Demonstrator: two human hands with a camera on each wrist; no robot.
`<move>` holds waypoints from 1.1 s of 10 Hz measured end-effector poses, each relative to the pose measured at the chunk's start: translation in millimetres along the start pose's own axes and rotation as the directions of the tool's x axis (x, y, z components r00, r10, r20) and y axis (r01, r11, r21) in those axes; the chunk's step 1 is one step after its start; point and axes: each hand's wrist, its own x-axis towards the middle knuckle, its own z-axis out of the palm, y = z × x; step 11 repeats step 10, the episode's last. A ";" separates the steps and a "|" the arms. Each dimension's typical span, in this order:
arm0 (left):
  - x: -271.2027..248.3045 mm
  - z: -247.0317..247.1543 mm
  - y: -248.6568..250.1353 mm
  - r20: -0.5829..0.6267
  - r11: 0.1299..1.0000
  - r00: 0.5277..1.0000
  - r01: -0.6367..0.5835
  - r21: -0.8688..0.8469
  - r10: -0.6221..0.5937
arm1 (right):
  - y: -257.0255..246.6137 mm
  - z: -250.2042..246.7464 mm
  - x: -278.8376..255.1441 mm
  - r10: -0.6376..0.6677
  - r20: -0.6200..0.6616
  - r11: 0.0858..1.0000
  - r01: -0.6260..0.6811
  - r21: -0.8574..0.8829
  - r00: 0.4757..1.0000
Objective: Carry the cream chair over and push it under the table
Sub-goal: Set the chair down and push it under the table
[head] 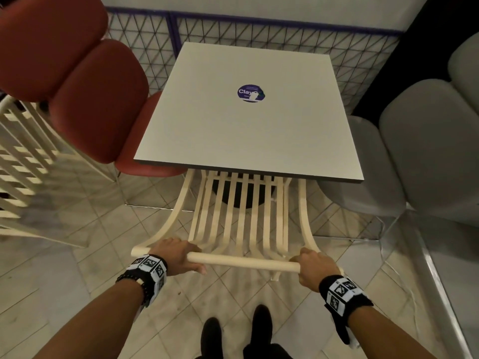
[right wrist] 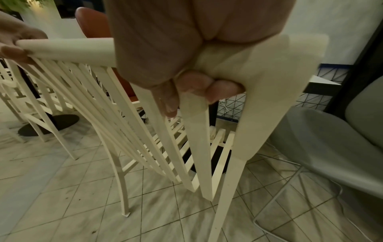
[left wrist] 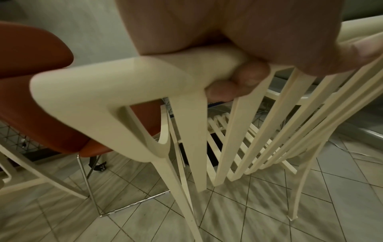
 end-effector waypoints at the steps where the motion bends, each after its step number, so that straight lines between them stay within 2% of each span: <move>1: 1.8 2.3 0.3 -0.011 1.000 1.000 -0.002 0.003 0.002 | 0.2 -1.8 -1.5 0.004 -0.003 1.000 -0.004 0.008 1.000; 4: 1.2 2.0 -0.4 -0.030 0.999 0.999 -0.034 0.017 0.034 | -3.4 -2.8 -3.6 0.029 -0.014 1.000 -0.029 0.009 0.999; 6: 3.9 3.7 -1.3 -0.029 1.000 0.999 -0.025 -0.001 0.025 | -4.5 -0.2 -3.7 0.047 -0.029 0.999 -0.047 0.005 0.998; 8: -1.6 8.4 1.3 -0.089 0.999 0.996 0.014 0.035 -0.011 | -7.7 -4.6 -10.7 0.066 -0.043 0.997 -0.063 0.051 0.997; 9: -8.2 14.8 5.2 -0.205 0.993 0.978 0.050 0.107 -0.027 | -3.2 -11.4 -22.6 0.035 -0.011 0.986 -0.033 0.165 0.999; 10: -17.8 38.4 2.1 -0.401 0.995 0.916 0.061 0.073 -0.027 | 13.5 -43.4 -45.5 0.031 -0.073 0.945 -0.005 0.326 0.997; 11: -17.8 38.4 2.1 -0.401 0.995 0.916 0.061 0.073 -0.027 | 13.5 -43.4 -45.5 0.031 -0.073 0.945 -0.005 0.326 0.997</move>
